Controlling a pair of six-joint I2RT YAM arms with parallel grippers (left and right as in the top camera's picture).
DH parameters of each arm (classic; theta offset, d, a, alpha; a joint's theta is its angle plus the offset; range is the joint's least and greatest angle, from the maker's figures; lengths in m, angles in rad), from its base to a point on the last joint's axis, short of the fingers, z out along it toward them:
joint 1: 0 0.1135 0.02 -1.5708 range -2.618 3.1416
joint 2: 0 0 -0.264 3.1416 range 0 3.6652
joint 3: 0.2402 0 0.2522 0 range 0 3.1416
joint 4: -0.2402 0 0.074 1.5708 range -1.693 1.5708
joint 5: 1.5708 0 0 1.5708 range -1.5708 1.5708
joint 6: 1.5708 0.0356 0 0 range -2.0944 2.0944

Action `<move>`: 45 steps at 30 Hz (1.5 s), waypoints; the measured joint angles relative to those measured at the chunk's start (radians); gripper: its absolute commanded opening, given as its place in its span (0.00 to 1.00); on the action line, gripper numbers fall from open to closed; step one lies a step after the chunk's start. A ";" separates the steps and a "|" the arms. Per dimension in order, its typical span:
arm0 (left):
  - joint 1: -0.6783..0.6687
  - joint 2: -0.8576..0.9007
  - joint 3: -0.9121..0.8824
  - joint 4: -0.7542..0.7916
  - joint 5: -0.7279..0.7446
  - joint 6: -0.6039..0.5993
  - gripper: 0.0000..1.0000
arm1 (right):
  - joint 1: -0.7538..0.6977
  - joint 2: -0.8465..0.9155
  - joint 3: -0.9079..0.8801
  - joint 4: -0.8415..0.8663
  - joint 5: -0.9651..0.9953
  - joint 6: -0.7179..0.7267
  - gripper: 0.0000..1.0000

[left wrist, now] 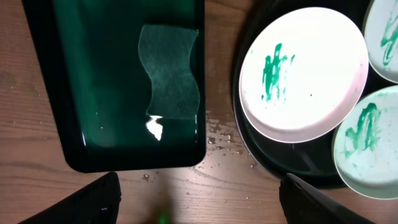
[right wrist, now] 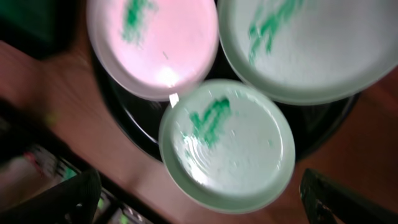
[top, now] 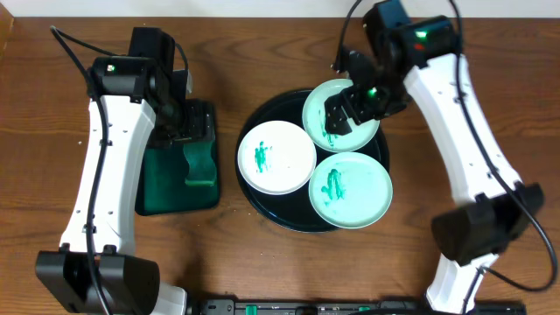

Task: Clean dirty plates on tray and stack at the side
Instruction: 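Move the right gripper over the plates toward the white plate rim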

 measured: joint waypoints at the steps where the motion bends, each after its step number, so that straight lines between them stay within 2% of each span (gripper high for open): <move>1: 0.000 0.000 0.000 0.000 0.000 0.000 0.82 | 0.003 0.017 0.003 -0.011 0.016 0.000 0.99; 9: 0.000 0.000 0.000 0.000 0.000 0.000 0.82 | 0.047 0.101 0.005 0.036 0.166 0.002 0.99; 17: 0.000 0.000 0.000 0.006 0.000 0.000 0.82 | 0.132 0.101 0.006 0.214 0.433 0.139 0.99; 20: 0.000 0.000 0.000 0.005 0.000 0.000 0.82 | 0.169 0.101 0.007 0.241 0.424 0.162 0.99; 24: 0.000 0.000 0.000 0.006 0.000 0.000 0.82 | 0.216 0.101 0.007 0.241 0.309 0.172 0.99; 25: 0.000 0.000 0.000 0.005 0.000 0.000 0.82 | 0.227 0.101 0.006 0.244 0.263 0.174 0.83; 26: 0.000 0.000 0.000 0.005 0.000 0.000 0.82 | 0.233 0.101 0.007 0.251 0.229 0.174 0.59; 27: 0.000 0.000 0.000 0.005 0.000 0.000 0.82 | 0.238 0.101 0.007 0.261 0.200 0.178 0.49; 28: 0.000 0.000 0.000 0.006 0.000 0.000 0.82 | 0.243 0.101 0.006 0.276 0.174 0.182 0.55; 29: 0.000 0.000 0.000 0.006 0.000 0.000 0.82 | 0.246 0.101 0.007 0.285 0.157 0.204 0.80; 30: 0.000 0.000 0.000 0.005 0.000 0.000 0.82 | 0.247 0.101 0.007 0.286 0.154 0.241 0.86; 33: 0.000 0.000 0.000 0.006 0.000 0.000 0.82 | 0.245 0.101 0.007 0.267 0.184 0.370 0.82; 39: 0.000 0.000 0.000 0.007 0.000 0.000 0.82 | 0.241 0.101 0.003 0.186 0.317 0.663 0.82; 40: 0.000 0.000 0.000 0.006 0.000 0.000 0.82 | 0.241 0.101 -0.005 0.182 0.320 0.702 0.81; 42: 0.000 0.000 0.000 0.006 0.000 0.000 0.82 | 0.243 0.101 -0.025 0.194 0.291 0.742 0.70; 45: 0.000 0.000 0.000 0.007 0.000 0.000 0.82 | 0.250 0.101 -0.060 0.193 0.234 0.824 0.70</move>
